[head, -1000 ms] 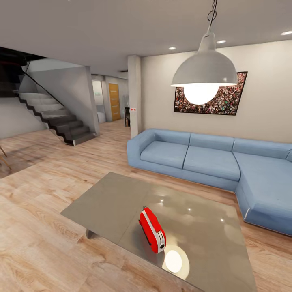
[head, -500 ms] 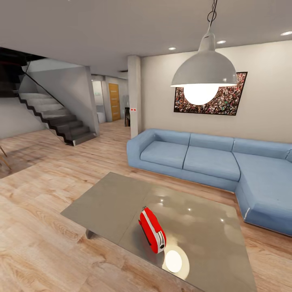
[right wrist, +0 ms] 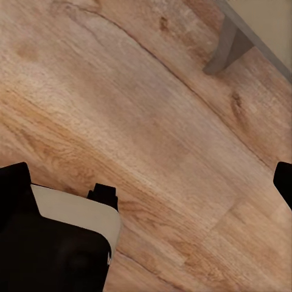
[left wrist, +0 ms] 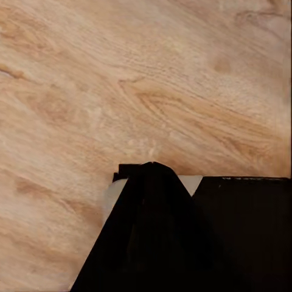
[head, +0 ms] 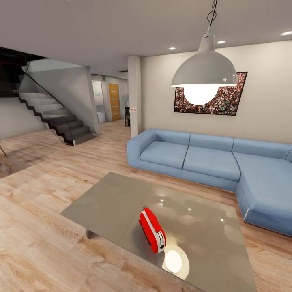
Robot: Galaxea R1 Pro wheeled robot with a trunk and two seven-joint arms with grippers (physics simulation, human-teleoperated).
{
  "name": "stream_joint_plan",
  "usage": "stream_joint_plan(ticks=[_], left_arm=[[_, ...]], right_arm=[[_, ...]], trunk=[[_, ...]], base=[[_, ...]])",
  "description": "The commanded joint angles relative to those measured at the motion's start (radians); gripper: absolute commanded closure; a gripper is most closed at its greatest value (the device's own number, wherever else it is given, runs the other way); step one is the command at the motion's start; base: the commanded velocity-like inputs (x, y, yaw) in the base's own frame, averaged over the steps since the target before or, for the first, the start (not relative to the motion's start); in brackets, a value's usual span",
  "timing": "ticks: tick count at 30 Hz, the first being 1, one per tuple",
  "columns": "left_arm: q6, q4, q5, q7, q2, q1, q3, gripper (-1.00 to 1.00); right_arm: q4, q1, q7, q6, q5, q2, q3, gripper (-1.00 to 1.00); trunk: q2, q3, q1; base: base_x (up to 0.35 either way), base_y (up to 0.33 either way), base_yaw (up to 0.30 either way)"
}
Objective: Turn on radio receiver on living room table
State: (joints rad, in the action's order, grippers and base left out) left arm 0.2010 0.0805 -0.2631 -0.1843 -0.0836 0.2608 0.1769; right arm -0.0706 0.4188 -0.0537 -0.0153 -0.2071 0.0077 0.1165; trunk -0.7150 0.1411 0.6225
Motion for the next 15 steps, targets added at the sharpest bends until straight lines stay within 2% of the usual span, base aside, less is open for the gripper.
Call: stream_joint_plan(ticks=[1, 4, 7, 15], left_arm=[[0.000, 0.000, -0.001, 0.000, 0.014, 0.000, 0.000, 1.00], [0.000, 0.000, -0.001, 0.000, 0.044, 0.000, -0.001, 1.00], [0.000, -0.001, -0.001, 0.000, 0.059, 0.000, -0.001, 1.00], [0.004, 0.000, -0.002, 0.000, 0.067, 0.000, -0.001, 1.00]], right_arm=[[0.000, 0.000, 0.000, 0.000, 0.000, 0.000, 0.000, -1.00], [0.000, 0.000, 0.000, 0.000, 0.000, 0.000, 0.000, -1.00], [0.000, 0.000, 0.000, 0.000, 0.000, 0.000, 0.000, -1.00], [0.000, 0.000, 0.000, 0.000, 0.000, 0.000, 0.000, -1.00]], trunk=[[0.000, 0.000, 0.000], [0.000, 0.000, 0.000], [0.000, 0.000, 0.000], [0.000, 0.000, 0.000]], base=[[0.000, 0.000, 0.000], [0.000, 0.000, 0.000], [0.000, 0.000, 0.000], [0.000, 0.000, 0.000]])
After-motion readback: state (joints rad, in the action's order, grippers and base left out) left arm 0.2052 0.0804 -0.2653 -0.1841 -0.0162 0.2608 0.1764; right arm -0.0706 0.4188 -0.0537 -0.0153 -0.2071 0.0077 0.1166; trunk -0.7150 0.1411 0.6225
